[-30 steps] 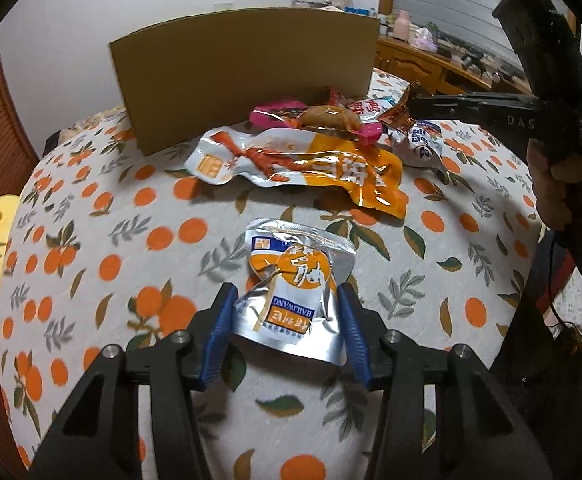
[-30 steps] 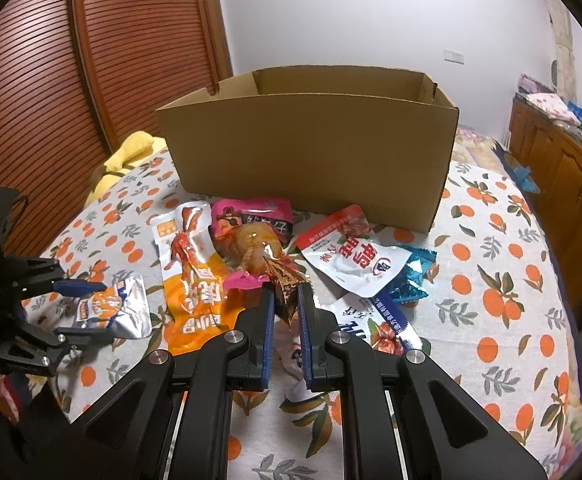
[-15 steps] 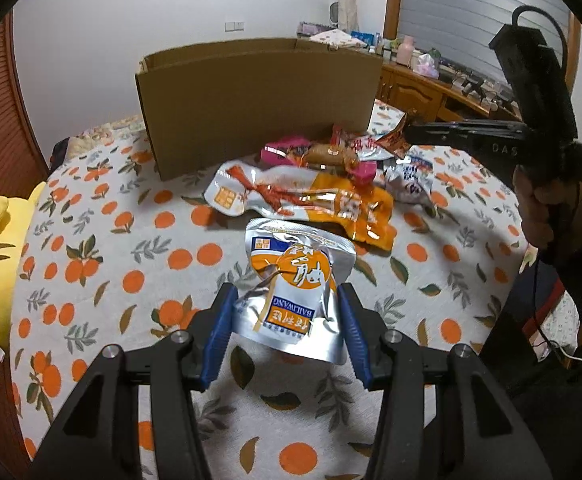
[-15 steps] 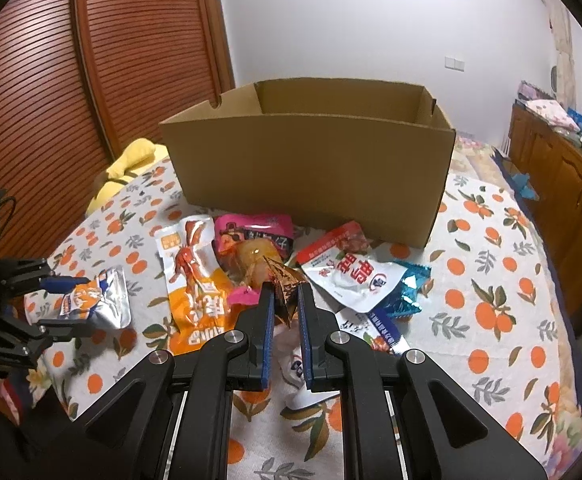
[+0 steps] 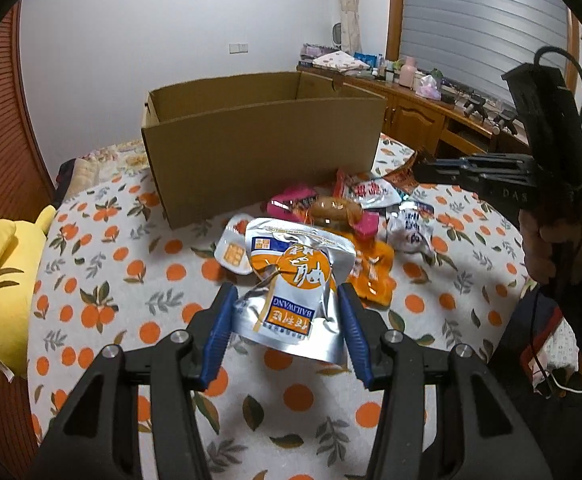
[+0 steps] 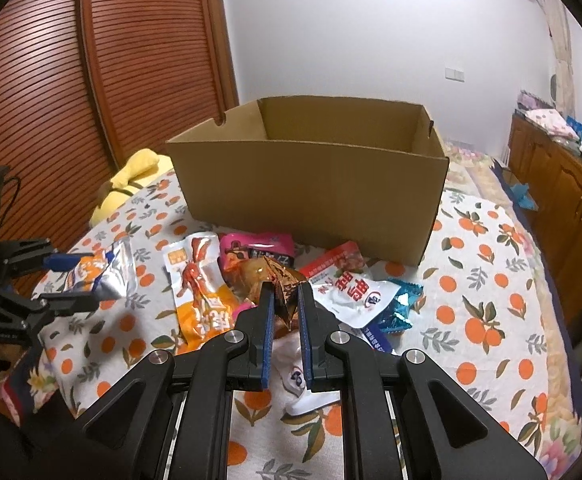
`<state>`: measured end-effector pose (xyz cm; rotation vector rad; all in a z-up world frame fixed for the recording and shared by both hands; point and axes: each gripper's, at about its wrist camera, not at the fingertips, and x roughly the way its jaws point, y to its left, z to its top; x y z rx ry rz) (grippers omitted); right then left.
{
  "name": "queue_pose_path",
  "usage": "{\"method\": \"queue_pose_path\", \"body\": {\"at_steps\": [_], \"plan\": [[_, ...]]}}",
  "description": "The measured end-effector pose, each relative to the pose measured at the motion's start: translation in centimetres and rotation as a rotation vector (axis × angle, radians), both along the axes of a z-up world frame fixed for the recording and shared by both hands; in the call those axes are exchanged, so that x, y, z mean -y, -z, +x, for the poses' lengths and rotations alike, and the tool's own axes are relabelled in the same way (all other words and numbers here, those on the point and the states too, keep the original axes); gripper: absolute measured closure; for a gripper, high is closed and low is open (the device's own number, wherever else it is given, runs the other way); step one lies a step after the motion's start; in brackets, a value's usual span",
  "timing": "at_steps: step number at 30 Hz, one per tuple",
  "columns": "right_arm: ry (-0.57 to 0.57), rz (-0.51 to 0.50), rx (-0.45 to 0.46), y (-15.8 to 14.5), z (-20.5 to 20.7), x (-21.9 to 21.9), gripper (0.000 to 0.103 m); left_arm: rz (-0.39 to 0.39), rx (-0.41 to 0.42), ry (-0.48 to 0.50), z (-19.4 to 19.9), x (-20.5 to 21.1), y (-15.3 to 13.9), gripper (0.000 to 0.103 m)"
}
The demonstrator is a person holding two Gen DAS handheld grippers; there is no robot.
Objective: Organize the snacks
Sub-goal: 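Lift both held snacks and carry them over the cardboard box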
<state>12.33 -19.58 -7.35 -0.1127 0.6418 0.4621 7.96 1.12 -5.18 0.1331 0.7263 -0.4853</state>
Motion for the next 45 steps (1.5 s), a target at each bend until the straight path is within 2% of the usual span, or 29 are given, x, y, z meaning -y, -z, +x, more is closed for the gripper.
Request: {"method": "queue_pose_path", "body": {"at_steps": [23,35,45], "plan": [[-0.052,-0.03,0.107,-4.8,0.3,-1.7,0.094,-0.022,0.131,-0.013,3.6,0.9,-6.0,0.053],[-0.089,-0.018,0.169,-8.3,2.8,-2.3,0.094,-0.033,0.169,-0.039,8.7,1.2,-8.5,0.053],[-0.097,0.005,0.173,-9.1,7.3,-2.5,0.094,-0.026,0.145,-0.046,14.3,1.9,-7.8,0.052]]}}
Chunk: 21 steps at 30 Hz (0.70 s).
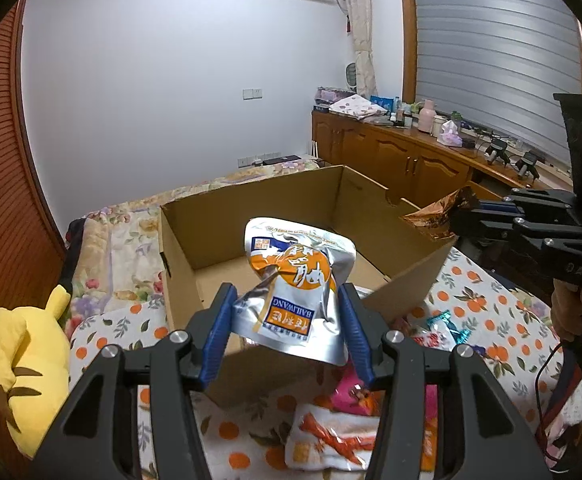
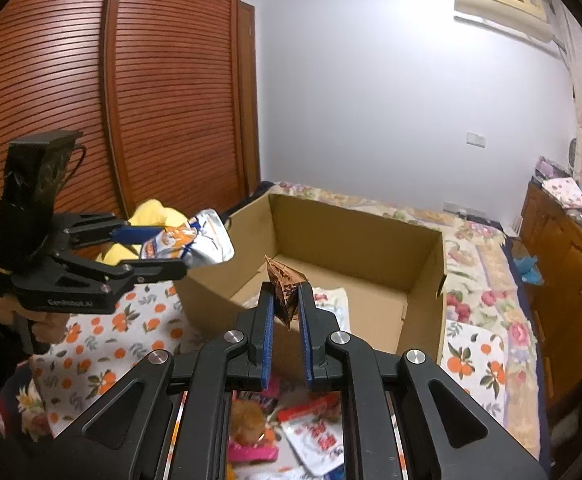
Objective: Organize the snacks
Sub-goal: 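Lift both held snacks and carry them over the cardboard box, then open both tools to drop the pouch and wrapper into the box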
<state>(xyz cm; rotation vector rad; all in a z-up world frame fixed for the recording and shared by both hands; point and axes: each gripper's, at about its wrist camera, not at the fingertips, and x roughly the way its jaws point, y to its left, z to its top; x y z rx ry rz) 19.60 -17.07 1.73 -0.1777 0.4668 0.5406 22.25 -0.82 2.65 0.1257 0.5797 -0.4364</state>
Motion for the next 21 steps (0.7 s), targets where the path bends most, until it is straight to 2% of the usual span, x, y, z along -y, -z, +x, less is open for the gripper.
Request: {"method": "queue_pose_path", "body": {"at_steps": [10,21], "plan": [[0.021,0.0,-0.072,2.4,5.4,0.5,0.094,-0.011,-0.04,-0.005,4.6,0.4,2.2,0.049],[0.031,-0.02,-0.135,4.8,8.6,-0.3,0.093,-0.009,-0.05,0.017,6.0,0.8,2.8,0.044]]}}
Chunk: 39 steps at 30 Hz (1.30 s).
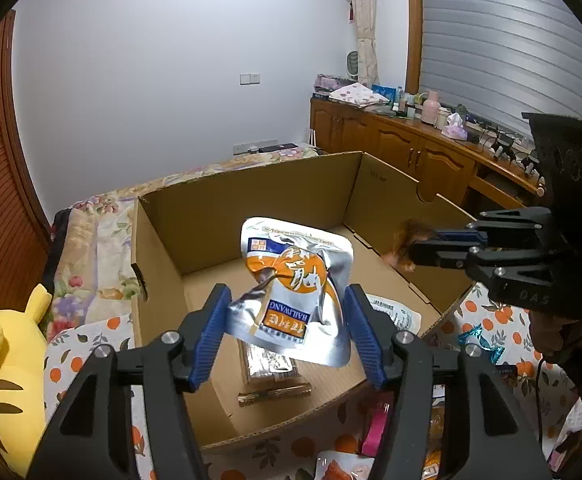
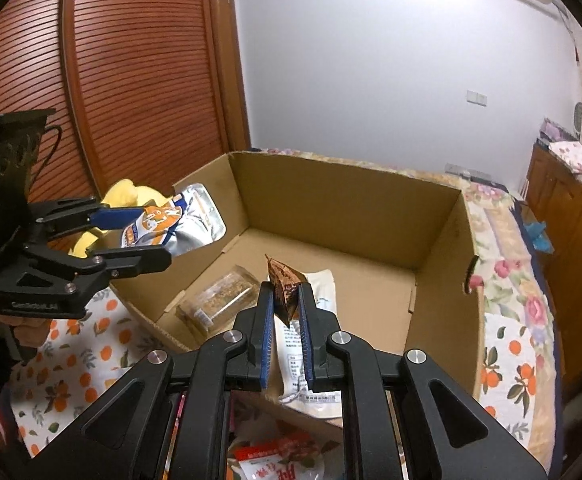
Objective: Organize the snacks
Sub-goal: 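Open both tools to drop the pouch and wrapper into the box, then move the left tool to the chicken-feet pouch while the right tool approaches the white duck pouch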
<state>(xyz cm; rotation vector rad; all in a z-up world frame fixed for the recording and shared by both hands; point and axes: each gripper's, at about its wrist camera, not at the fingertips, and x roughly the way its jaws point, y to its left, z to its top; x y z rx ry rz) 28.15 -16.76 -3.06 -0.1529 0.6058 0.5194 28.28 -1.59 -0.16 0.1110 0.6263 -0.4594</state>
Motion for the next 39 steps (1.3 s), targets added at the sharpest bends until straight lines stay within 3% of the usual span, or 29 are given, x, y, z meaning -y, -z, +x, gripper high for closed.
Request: {"method": "queue_pose_path", "body": {"at_steps": [10,16,30,33,39], "plan": [[0.001,-0.007,-0.017,0.4,0.7,-0.2,0.091,-0.014,0.011,-0.01,0.0,-0.6,-0.4,0.043],[0.016,0.001,-0.014,0.0,0.1,0.2,0.083,-0.019,0.016,-0.022,-1.1,-0.7,-0.8,0.043],[0.059,0.005,0.049,-2.5,-6.5,1.5,0.06,-0.01,0.06,-0.034,-7.4,-0.7,-2.7,0.037],[0.066,0.003,0.048,-2.4,-7.7,1.7,0.059,-0.002,0.069,-0.042,-8.7,-0.7,-2.5,0.03],[0.077,-0.005,0.032,-1.4,-10.2,2.2,0.054,-0.001,0.023,-0.049,-11.0,-0.4,-0.3,0.026]]}}
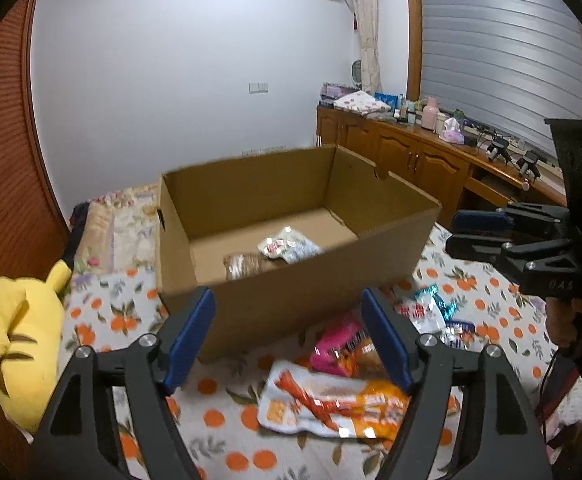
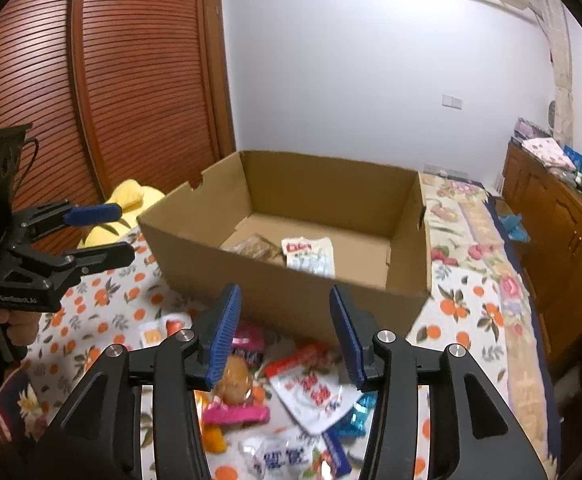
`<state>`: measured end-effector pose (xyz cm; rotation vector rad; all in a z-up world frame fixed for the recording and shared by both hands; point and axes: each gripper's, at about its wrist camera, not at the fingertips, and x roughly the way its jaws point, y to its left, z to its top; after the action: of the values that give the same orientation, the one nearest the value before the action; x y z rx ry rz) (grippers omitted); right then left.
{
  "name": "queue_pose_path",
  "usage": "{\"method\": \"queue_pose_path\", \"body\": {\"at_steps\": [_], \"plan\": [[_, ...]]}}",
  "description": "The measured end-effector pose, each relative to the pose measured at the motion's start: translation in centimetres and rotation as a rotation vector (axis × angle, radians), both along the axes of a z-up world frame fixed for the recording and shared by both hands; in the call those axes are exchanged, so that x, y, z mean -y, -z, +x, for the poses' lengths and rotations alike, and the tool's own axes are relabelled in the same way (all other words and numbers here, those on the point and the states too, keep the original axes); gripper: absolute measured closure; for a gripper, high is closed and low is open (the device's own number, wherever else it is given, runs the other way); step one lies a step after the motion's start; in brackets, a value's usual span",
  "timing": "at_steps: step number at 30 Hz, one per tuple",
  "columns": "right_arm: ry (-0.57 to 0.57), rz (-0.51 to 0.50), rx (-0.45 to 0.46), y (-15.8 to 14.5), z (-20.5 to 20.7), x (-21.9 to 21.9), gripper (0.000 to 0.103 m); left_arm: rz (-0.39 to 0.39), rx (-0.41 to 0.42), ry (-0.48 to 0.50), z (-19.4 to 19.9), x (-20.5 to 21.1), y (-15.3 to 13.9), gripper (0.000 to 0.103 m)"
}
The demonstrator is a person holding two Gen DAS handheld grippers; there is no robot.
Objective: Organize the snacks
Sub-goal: 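Move the left tool to the chicken-feet pouch while the right tool approaches the white duck pouch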
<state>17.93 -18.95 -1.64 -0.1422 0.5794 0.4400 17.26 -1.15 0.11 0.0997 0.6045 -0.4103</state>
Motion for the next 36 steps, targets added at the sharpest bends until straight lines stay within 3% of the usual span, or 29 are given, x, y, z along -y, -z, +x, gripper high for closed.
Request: {"method": "queue_pose_path", "body": {"at_steps": [19,30,36], "plan": [[0.077,0.002,-0.126,6.1,-5.1,3.4,0.047,0.018,-0.142,-0.018,-5.5,1.1,7.0,0.025],[0.142,0.021,-0.25,10.5,-4.3,4.6,0.044,0.016,-0.188,-0.037,-5.4,0.8,9.3,0.025],[0.172,0.076,-0.273,11.2,-3.8,5.4,0.039,0.024,-0.201,-0.038,-5.3,0.9,10.3,0.025]]}}
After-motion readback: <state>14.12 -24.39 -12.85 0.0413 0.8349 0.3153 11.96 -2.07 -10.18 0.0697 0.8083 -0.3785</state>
